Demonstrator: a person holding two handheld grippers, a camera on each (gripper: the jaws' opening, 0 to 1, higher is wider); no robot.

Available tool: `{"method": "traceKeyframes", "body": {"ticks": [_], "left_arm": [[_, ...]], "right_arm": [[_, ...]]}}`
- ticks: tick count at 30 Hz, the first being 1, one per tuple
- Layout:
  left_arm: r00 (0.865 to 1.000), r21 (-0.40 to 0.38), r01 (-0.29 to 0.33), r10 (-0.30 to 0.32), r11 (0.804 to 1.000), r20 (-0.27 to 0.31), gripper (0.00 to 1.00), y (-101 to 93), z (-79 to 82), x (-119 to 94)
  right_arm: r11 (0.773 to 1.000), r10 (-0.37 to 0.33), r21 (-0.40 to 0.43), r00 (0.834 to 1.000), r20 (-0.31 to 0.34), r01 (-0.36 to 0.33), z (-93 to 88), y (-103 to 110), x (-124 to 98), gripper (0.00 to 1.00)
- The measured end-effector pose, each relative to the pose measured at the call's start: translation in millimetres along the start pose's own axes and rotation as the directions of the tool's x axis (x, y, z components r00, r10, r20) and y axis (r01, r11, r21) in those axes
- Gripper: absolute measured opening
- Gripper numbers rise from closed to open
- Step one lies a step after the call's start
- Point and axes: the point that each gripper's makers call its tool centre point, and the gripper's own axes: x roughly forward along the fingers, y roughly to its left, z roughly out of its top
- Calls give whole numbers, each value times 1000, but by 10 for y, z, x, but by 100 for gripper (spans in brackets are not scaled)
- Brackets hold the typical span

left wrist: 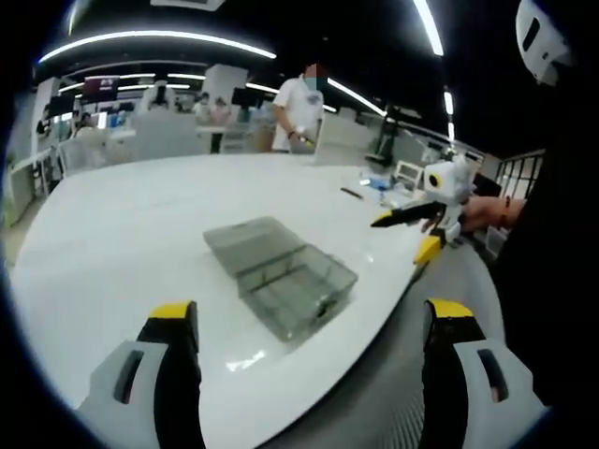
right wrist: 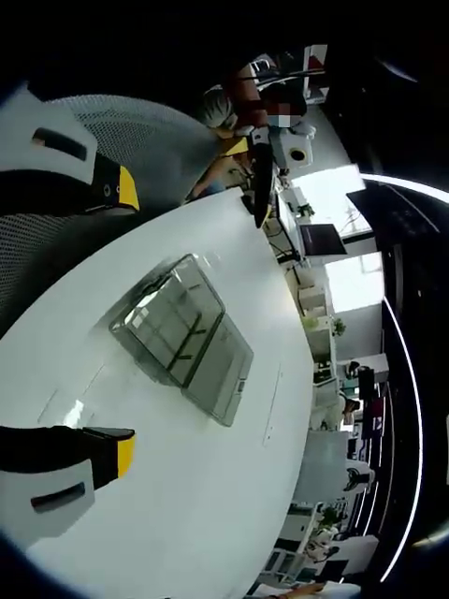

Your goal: Insert the divider into the dual guide fixture by aligning both edges with the guide slots and pushing it downward to the bottom, including one-sided entry, uneven engagement, binding, and posture correction.

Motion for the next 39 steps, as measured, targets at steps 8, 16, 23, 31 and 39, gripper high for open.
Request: {"method": "traceKeyframes", "body": {"ticks": [8, 16, 23, 31, 39], "left_arm": [[1000, 8, -1, 1, 1000, -3, 99, 0, -1, -6], [1000, 37, 20, -19, 999, -17, 99, -58, 85, 29], [999, 56, 29, -28, 998, -21, 99, -67, 171, 66], [998, 61, 56, -55, 997, -28, 99, -132, 162, 137], [996, 70, 79, -76, 994, -36, 99, -165, 169, 184]], "right_arm": [[1000, -2, 8, 1000, -6, 2, -31, 0, -18, 93], [1000, -1, 0, 1000, -13, 1, -32, 7, -24, 92], [1000, -5, 3, 1000, -14, 5, -12, -12, -32, 92], [999, -34, 18, 999, -12, 35, -49, -20, -55, 91], [997, -57, 46, 998, -17, 58, -91, -48, -86, 89]]}}
